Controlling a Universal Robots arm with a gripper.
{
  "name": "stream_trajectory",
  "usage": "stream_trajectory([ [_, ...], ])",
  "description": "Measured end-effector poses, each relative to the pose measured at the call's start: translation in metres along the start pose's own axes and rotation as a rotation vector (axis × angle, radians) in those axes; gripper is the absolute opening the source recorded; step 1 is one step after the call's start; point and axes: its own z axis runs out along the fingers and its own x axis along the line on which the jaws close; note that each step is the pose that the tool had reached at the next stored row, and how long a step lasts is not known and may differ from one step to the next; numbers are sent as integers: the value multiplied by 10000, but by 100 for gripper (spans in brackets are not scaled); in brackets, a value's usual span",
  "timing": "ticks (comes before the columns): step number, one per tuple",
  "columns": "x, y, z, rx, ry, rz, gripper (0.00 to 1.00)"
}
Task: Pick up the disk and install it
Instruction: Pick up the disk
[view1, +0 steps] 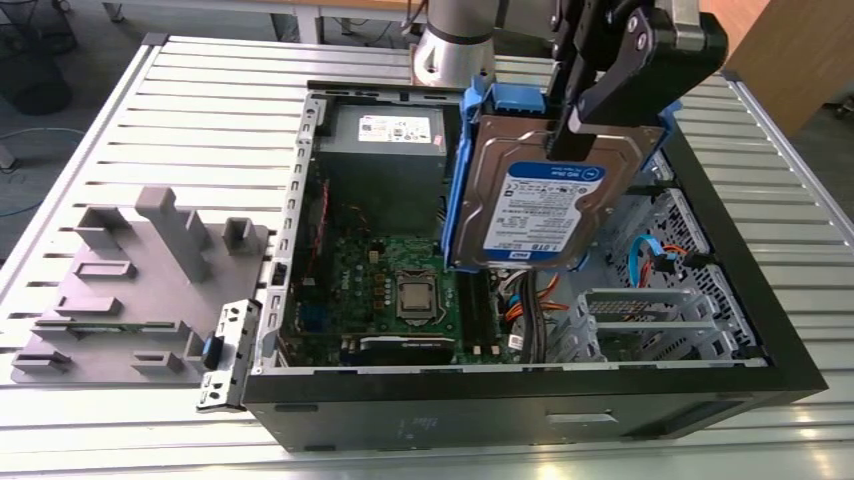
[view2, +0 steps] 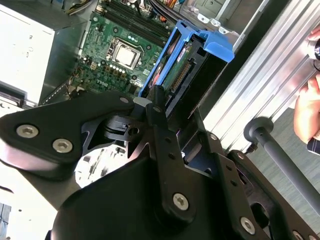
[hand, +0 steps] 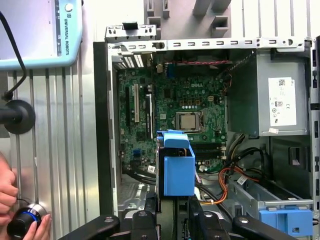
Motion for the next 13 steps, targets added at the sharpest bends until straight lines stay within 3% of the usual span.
stream_trajectory([
  [13, 174, -9, 0, 1, 15, 1, 35],
])
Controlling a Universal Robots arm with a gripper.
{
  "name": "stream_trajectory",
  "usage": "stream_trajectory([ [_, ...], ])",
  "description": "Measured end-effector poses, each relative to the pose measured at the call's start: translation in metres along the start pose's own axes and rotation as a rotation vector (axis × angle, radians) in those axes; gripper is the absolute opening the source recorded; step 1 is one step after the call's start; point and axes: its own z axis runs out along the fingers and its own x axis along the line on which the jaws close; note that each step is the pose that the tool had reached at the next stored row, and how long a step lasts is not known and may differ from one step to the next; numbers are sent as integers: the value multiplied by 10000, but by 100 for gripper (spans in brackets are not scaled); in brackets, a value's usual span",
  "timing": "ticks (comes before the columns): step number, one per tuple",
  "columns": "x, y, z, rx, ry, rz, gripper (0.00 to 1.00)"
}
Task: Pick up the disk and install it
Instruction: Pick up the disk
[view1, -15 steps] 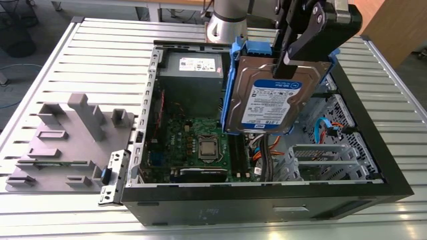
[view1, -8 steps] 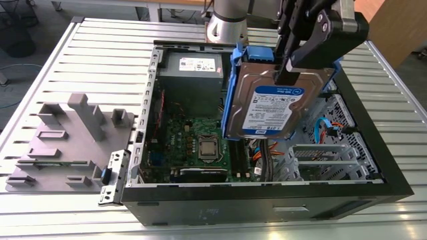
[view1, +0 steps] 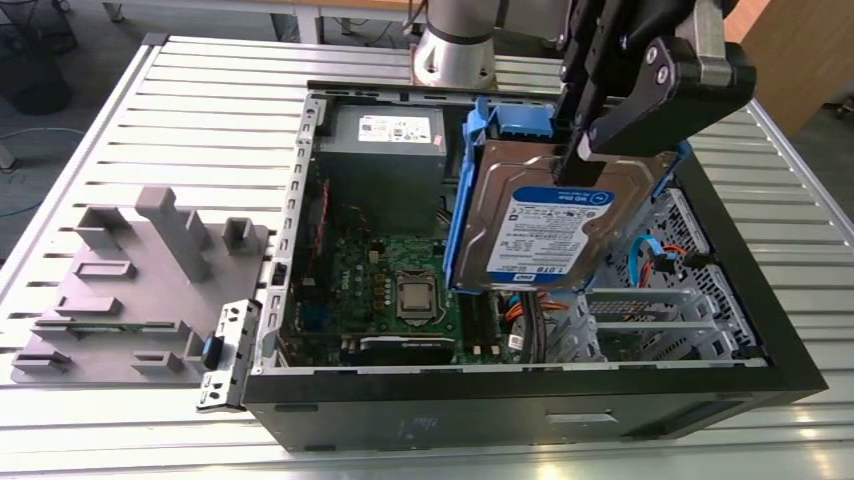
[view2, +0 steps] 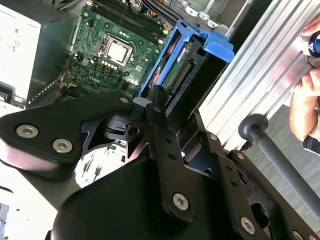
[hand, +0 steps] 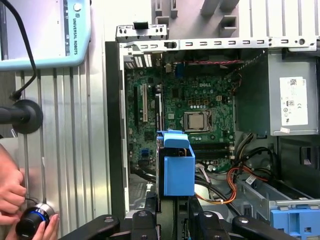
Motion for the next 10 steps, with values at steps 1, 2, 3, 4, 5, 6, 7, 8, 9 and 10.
stream_trajectory([
  [1, 3, 0, 0, 0, 3, 0, 35],
  [2, 5, -1, 0, 0, 4, -1, 35],
  [3, 5, -1, 0, 1, 4, -1, 35],
  [4, 5, -1, 0, 0, 4, -1, 35],
  [5, 6, -1, 0, 0, 4, -1, 35],
  [6, 6, -1, 0, 0, 5, -1, 35],
  [7, 6, -1, 0, 0, 5, -1, 35],
  [8, 6, -1, 0, 0, 5, -1, 35],
  [9, 7, -1, 0, 0, 4, -1, 35],
  [10, 7, -1, 0, 0, 4, -1, 35],
])
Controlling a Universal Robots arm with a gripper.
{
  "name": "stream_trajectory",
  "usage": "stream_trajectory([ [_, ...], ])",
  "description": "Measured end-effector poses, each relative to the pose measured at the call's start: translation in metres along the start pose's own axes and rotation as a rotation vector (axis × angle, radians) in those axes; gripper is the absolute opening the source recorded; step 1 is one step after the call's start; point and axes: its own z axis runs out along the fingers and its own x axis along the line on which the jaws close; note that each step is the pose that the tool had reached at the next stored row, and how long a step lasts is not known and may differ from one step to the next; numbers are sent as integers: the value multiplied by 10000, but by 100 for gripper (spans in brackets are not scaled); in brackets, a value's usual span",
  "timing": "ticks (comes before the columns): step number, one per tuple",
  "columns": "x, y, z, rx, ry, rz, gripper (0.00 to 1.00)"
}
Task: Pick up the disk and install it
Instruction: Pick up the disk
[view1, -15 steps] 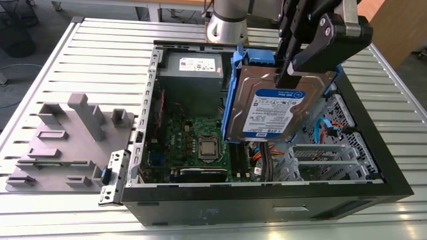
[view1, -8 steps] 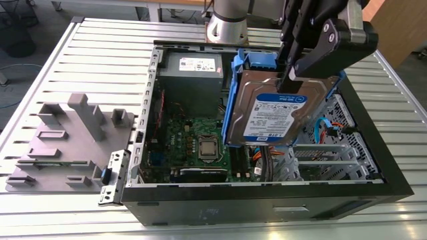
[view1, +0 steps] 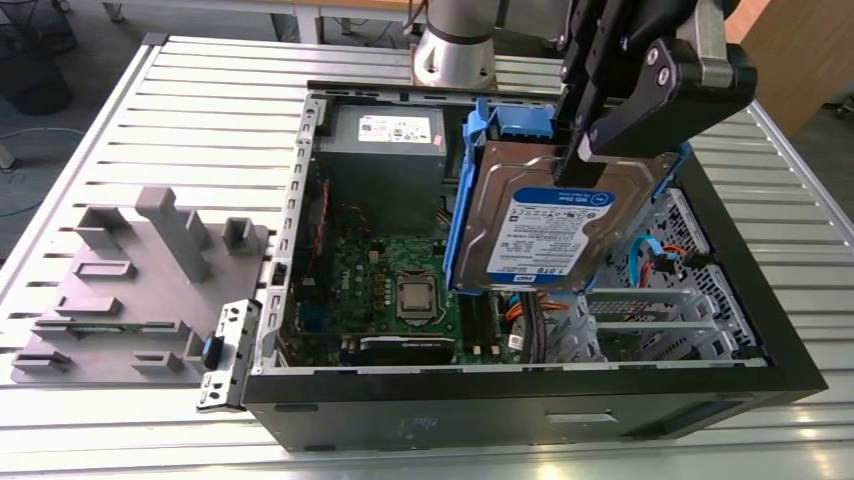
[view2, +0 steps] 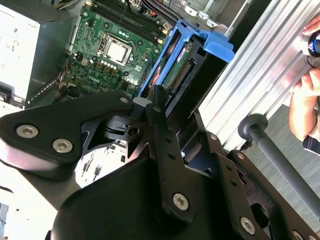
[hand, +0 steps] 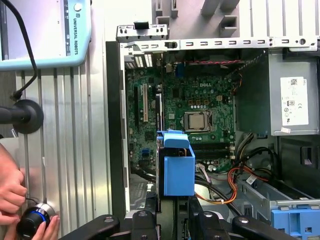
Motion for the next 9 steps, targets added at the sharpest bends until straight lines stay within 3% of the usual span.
stream_trajectory([
  [9, 1, 0, 42, 0, 0, 0, 35],
])
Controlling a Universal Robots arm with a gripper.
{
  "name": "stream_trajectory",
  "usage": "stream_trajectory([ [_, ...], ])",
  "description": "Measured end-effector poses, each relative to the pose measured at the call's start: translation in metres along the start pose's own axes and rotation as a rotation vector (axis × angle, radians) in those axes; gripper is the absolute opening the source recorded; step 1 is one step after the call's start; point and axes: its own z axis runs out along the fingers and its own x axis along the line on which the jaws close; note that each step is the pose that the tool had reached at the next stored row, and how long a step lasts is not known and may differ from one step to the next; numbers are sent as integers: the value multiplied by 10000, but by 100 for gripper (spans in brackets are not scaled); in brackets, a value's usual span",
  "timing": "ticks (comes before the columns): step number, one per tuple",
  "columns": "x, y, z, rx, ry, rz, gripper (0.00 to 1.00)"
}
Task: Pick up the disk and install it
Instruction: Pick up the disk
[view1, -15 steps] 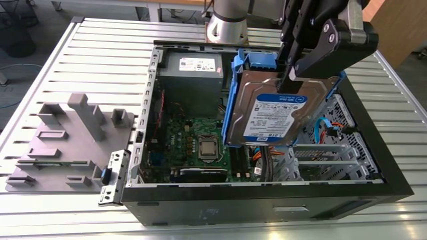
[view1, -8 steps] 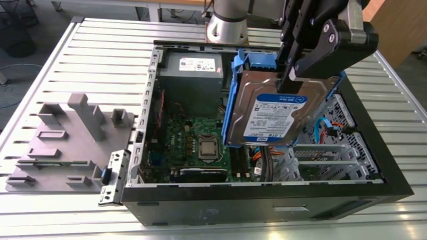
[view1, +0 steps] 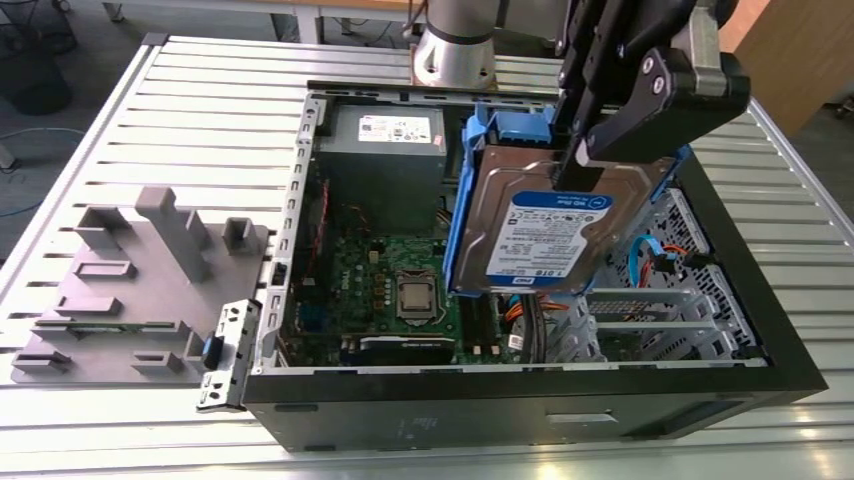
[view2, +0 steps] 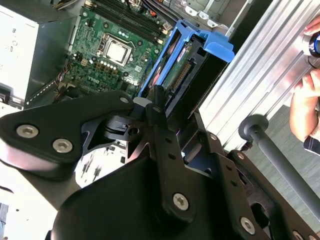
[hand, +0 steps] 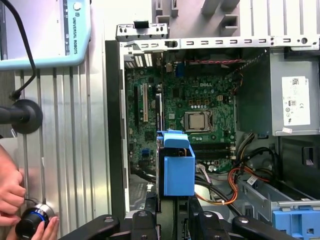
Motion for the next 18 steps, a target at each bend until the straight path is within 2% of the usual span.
stream_trajectory([
  [4, 0, 0, 39, 0, 0, 0, 35],
  [10, -1, -24, 55, 0, 0, -1, 35],
  [18, -11, -190, 62, 0, 1, -1, 35],
])
